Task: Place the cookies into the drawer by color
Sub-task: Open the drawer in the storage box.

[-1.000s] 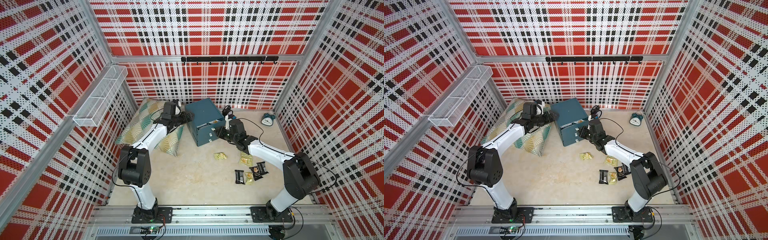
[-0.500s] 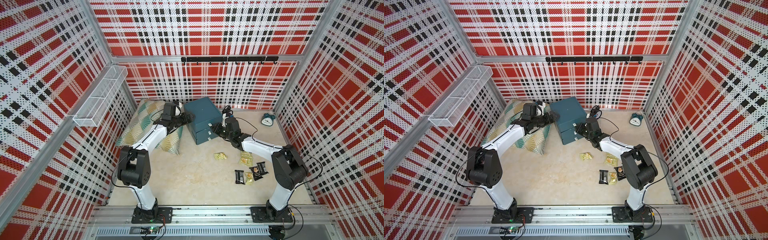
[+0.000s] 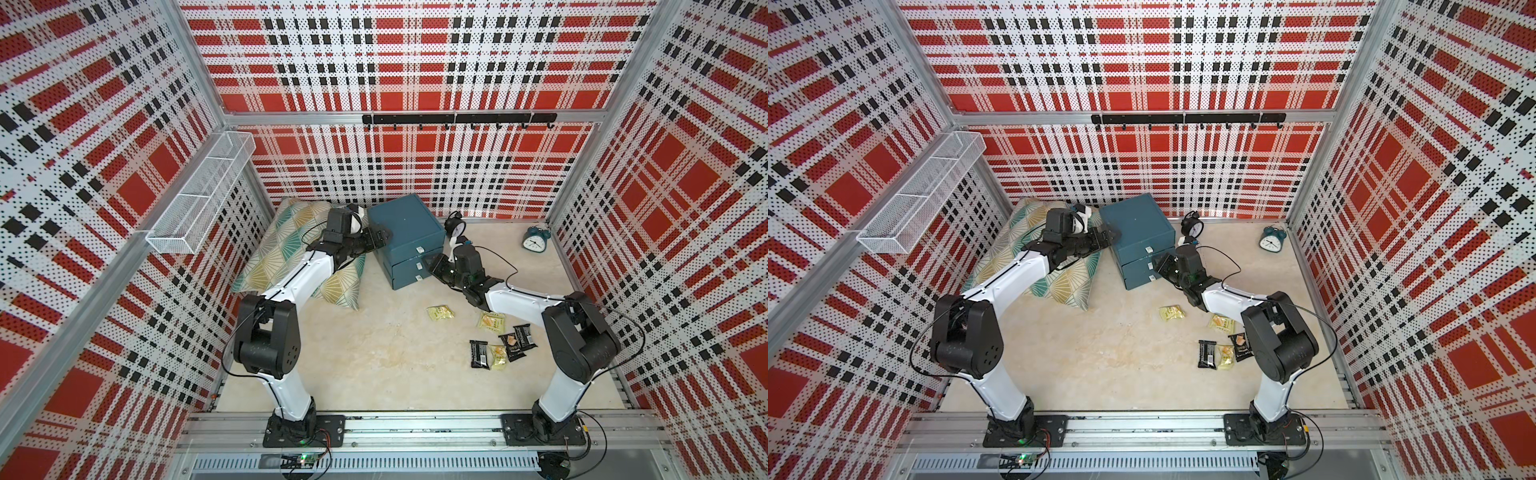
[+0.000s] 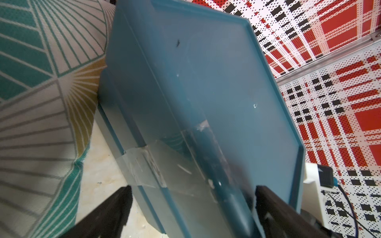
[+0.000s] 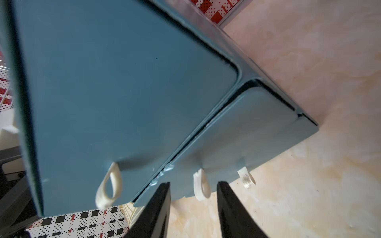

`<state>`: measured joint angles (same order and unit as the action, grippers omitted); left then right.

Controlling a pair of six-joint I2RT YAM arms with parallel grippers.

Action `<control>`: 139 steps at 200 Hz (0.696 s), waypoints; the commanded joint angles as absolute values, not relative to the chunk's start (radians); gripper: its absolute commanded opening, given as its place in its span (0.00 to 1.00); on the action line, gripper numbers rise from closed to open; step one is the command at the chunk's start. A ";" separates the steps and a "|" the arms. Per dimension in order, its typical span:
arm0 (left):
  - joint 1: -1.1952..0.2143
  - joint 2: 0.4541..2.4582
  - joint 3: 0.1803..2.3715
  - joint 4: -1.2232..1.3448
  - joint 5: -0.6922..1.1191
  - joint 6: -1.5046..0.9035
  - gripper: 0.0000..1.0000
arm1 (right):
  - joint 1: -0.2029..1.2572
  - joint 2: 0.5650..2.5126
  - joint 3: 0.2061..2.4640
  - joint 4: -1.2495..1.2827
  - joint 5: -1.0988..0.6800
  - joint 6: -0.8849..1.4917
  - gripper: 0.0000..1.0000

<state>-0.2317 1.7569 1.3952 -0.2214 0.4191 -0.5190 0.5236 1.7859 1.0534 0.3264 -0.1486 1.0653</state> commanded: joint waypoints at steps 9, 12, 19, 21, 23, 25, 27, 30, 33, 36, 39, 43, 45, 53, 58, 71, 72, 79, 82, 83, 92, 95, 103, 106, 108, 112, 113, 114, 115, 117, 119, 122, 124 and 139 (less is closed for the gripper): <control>-0.236 1.724 1.384 -0.191 0.440 -0.515 0.99 | 0.530 1.847 1.083 0.386 -0.199 1.102 0.44; -0.236 1.725 1.382 -0.190 0.441 -0.516 0.99 | 0.530 1.852 1.083 0.393 -0.203 1.107 0.44; -0.236 1.727 1.382 -0.189 0.443 -0.517 0.99 | 0.530 1.860 1.084 0.402 -0.208 1.112 0.44; -0.236 1.727 1.382 -0.189 0.444 -0.517 0.99 | 0.530 1.864 1.084 0.405 -0.210 1.116 0.44; -0.236 1.727 1.382 -0.189 0.445 -0.517 0.99 | 0.531 1.866 1.085 0.406 -0.211 1.115 0.44; -0.235 1.727 1.382 -0.189 0.445 -0.518 0.99 | 0.530 1.867 1.085 0.406 -0.212 1.117 0.44; -0.236 1.727 1.381 -0.189 0.446 -0.518 0.99 | 0.532 1.870 1.088 0.408 -0.214 1.118 0.44; -0.236 1.728 1.382 -0.187 0.446 -0.518 0.99 | 0.531 1.873 1.089 0.410 -0.215 1.118 0.44; -0.236 1.729 1.382 -0.187 0.448 -0.518 0.99 | 0.532 1.876 1.089 0.411 -0.217 1.120 0.44; -0.236 1.729 1.381 -0.188 0.448 -0.520 0.99 | 0.532 1.880 1.089 0.412 -0.218 1.122 0.44; -0.235 1.729 1.381 -0.186 0.449 -0.521 0.99 | 0.531 1.882 1.090 0.414 -0.219 1.124 0.44; -0.235 1.729 1.381 -0.186 0.450 -0.520 0.99 | 0.531 1.885 1.090 0.416 -0.219 1.125 0.44; -0.236 1.730 1.382 -0.186 0.451 -0.521 0.99 | 0.532 1.886 1.090 0.417 -0.221 1.127 0.44; -0.235 1.728 1.381 -0.185 0.452 -0.523 0.99 | 0.532 1.891 1.090 0.423 -0.224 1.131 0.44; -0.235 1.728 1.380 -0.184 0.454 -0.522 0.99 | 0.531 1.895 1.090 0.426 -0.225 1.132 0.43; -0.235 1.726 1.380 -0.183 0.455 -0.523 0.99 | 0.533 1.902 1.091 0.429 -0.227 1.135 0.39; -0.235 1.727 1.381 -0.183 0.455 -0.524 0.99 | 0.534 1.903 1.091 0.431 -0.227 1.135 0.39; -0.235 1.726 1.381 -0.183 0.455 -0.523 0.99 | 0.532 1.904 1.092 0.430 -0.227 1.137 0.35; -0.236 1.726 1.379 -0.183 0.454 -0.523 0.99 | 0.532 1.904 1.091 0.430 -0.226 1.134 0.33; -0.236 1.726 1.380 -0.183 0.455 -0.523 0.99 | 0.533 1.904 1.091 0.431 -0.226 1.134 0.32; -0.236 1.724 1.379 -0.181 0.455 -0.525 0.99 | 0.532 1.903 1.092 0.427 -0.223 1.134 0.26; -0.236 1.724 1.379 -0.181 0.456 -0.525 0.99 | 0.532 1.902 1.092 0.427 -0.221 1.134 0.24; -0.236 1.724 1.379 -0.181 0.456 -0.525 0.99 | 0.532 1.901 1.092 0.424 -0.219 1.131 0.20; -0.236 1.724 1.379 -0.181 0.456 -0.525 0.99 | 0.533 1.901 1.092 0.423 -0.219 1.132 0.17; -0.234 1.724 1.379 -0.181 0.456 -0.526 0.99 | 0.532 1.901 1.092 0.423 -0.219 1.131 0.15; -0.233 1.724 1.378 -0.180 0.456 -0.526 0.99 | 0.532 1.899 1.091 0.422 -0.221 1.132 0.12; -0.232 1.724 1.378 -0.180 0.456 -0.526 0.99 | 0.533 1.899 1.091 0.422 -0.220 1.131 0.11; -0.233 1.724 1.378 -0.179 0.456 -0.526 0.99 | 0.533 1.899 1.091 0.421 -0.220 1.131 0.10; -0.232 1.724 1.378 -0.179 0.456 -0.526 0.99 | 0.532 1.899 1.092 0.421 -0.220 1.131 0.10; -0.233 1.724 1.377 -0.179 0.456 -0.526 0.99 | 0.532 1.898 1.092 0.420 -0.220 1.130 0.08; -0.233 1.724 1.377 -0.179 0.456 -0.527 0.99 | 0.532 1.898 1.091 0.419 -0.221 1.130 0.07; -0.233 1.724 1.376 -0.178 0.456 -0.528 0.99 | 0.533 1.896 1.091 0.418 -0.220 1.129 0.05; -0.232 1.724 1.376 -0.178 0.456 -0.528 0.99 | 0.533 1.895 1.090 0.417 -0.220 1.129 0.04; -0.231 1.722 1.374 -0.175 0.455 -0.530 0.99 | 0.533 1.881 1.075 0.417 -0.218 1.128 0.00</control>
<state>-0.2314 1.7569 1.3891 -0.2062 0.4423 -0.5270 0.5274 1.8893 1.0725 0.4164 -0.2249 1.1347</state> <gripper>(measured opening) 0.991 0.080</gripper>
